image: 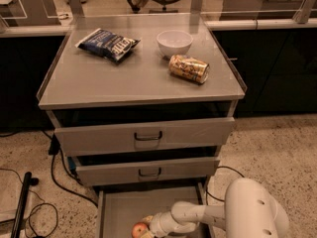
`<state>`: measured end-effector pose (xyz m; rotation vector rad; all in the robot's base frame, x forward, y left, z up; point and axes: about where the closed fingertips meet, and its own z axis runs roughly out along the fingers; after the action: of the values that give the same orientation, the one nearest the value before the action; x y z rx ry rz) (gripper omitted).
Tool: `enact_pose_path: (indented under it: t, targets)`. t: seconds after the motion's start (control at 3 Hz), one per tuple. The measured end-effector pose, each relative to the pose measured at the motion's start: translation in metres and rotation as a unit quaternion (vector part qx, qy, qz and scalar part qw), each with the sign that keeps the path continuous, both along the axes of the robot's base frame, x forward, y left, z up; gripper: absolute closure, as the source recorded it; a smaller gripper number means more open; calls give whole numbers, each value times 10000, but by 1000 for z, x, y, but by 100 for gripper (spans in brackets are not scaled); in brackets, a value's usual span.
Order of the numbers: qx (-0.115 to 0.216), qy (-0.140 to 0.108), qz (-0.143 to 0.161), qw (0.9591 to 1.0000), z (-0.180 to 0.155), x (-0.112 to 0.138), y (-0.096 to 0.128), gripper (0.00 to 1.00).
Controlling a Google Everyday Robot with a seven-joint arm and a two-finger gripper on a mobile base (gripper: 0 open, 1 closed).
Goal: Pick apple from bottom drawer and place on counter
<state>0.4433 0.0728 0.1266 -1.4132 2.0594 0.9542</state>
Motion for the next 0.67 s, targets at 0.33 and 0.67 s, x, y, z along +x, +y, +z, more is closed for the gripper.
enact_pose_path:
  t: [0.33, 0.67]
  targets:
    - [-30, 85, 20, 10000, 2, 2, -3, 100]
    - [-69, 130, 19, 9999, 13, 9, -14, 100]
